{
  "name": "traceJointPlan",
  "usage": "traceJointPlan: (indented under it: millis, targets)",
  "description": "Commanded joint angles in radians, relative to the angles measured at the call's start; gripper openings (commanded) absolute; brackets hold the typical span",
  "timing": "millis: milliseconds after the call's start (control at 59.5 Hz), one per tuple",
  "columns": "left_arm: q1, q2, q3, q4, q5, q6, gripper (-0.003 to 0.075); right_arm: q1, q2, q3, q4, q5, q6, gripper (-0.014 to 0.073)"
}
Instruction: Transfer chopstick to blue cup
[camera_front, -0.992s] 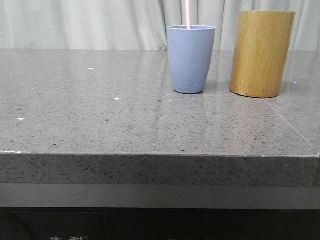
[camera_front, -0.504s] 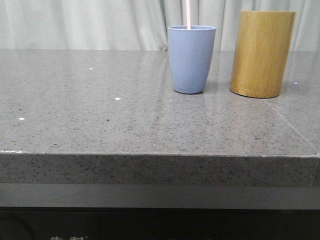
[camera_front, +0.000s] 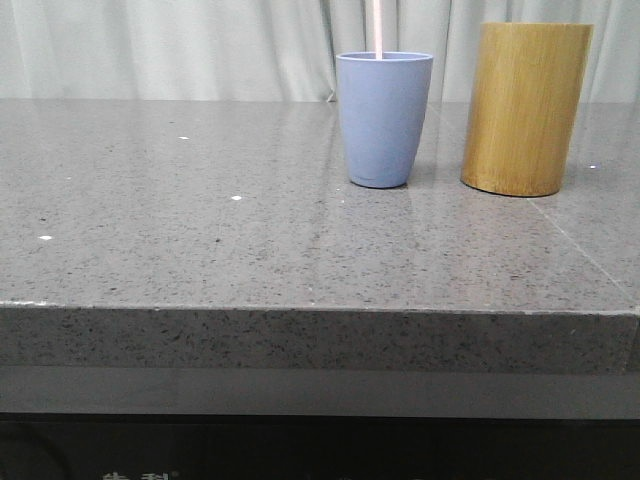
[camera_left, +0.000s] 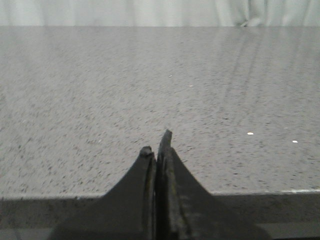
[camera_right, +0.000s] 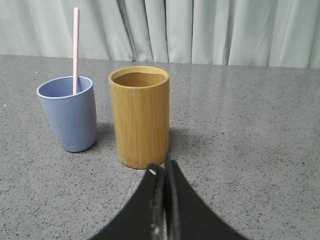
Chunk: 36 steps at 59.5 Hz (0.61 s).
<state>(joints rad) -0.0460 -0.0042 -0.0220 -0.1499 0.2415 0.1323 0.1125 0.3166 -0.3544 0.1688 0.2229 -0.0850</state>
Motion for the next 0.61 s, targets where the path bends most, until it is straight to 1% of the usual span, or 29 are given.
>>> traceJointPlan:
  millis: [0,50,101,135,589]
  targets:
    - [0.013,-0.027,0.013,0.017,-0.143,-0.067,-0.0019,-0.004,0.008,-0.028,0.004,-0.083,-0.008,-0.0069]
    - [0.013,-0.027,0.035,0.033,-0.167,-0.08,-0.0019,-0.004,0.008,-0.028,0.004,-0.083,-0.008,-0.0069]
    - [0.013,-0.027,0.03,0.072,-0.114,-0.08,-0.0019,-0.004,0.008,-0.028,0.004,-0.083,-0.008,-0.0069]
    - [0.013,-0.027,0.03,0.095,-0.107,-0.08,-0.0019,-0.004,0.008,-0.028,0.004,-0.083,-0.008,-0.0069]
    - [0.011,-0.025,0.032,0.097,-0.101,-0.08,-0.0019,-0.004,0.008,-0.028,0.004,-0.079,-0.008,-0.0069]
